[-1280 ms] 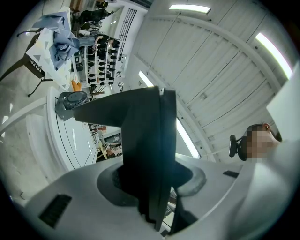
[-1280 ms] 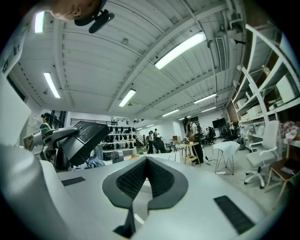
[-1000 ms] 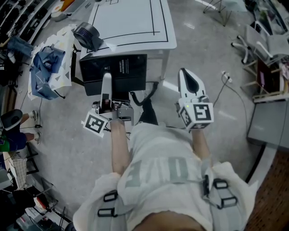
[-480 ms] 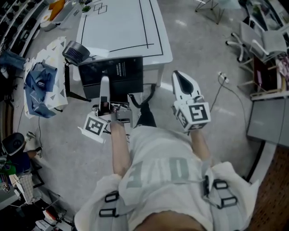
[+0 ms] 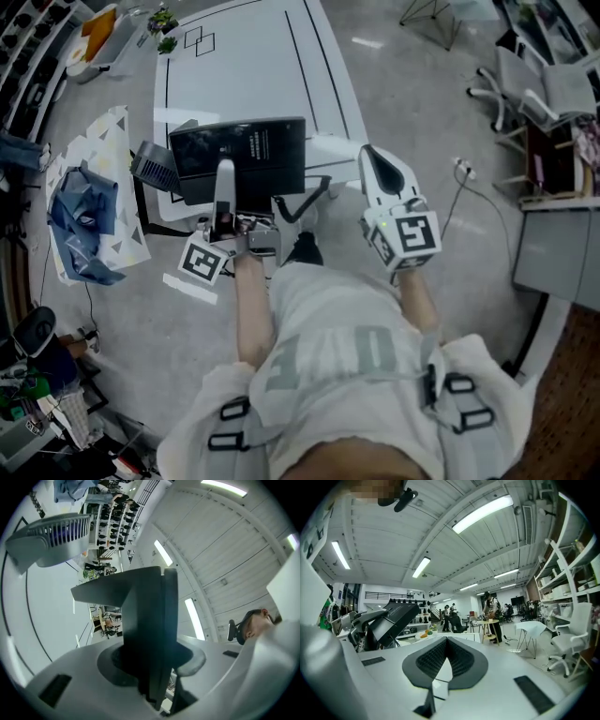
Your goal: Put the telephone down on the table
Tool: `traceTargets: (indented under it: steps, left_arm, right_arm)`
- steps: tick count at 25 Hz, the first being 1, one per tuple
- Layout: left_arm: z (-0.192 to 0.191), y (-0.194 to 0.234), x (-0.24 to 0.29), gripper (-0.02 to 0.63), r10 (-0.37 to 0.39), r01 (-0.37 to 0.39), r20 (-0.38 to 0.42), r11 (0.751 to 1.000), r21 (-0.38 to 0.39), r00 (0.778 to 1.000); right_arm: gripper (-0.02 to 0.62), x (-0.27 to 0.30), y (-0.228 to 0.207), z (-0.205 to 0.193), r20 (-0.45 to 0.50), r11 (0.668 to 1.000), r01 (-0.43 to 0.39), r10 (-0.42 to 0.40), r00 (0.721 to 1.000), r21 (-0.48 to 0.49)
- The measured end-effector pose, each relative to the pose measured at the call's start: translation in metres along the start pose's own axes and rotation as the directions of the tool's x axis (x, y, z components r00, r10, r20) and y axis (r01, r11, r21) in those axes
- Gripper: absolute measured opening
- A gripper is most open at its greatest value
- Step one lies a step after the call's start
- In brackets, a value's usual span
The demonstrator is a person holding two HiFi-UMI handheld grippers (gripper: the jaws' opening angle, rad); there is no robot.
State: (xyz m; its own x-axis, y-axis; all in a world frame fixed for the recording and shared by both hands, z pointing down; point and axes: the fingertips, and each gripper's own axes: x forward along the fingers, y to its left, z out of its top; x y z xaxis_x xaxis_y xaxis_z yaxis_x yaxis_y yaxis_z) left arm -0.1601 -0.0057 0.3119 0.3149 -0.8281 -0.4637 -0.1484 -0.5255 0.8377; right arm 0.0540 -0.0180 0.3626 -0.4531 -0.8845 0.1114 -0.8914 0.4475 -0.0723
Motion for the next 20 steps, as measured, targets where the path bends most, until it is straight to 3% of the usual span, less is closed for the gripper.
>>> traceTargets:
  steps: [11,16,20]
  left_arm:
    - [0.068,0.080,0.081,0.169,0.011,-0.011,-0.016,0.999,-0.037,1.000]
    - [0.074,0.108,0.114,0.169,0.041,-0.044,-0.066,0.998,-0.048,0.997]
    - [0.073,0.119,0.133,0.169,0.042,-0.047,-0.089,0.998,-0.047,0.995]
  right_arm:
    - [0.006,0.123,0.007,-0.002,-0.067,1.000,-0.006,0.005,0.998,-0.022]
    - [0.006,0.156,-0.006,-0.002,-0.087,0.999,0.042,-0.044,0.995,-0.023]
    - [0.006,0.175,-0.019,0.005,-0.077,0.998,0.035,-0.039,0.996,-0.044]
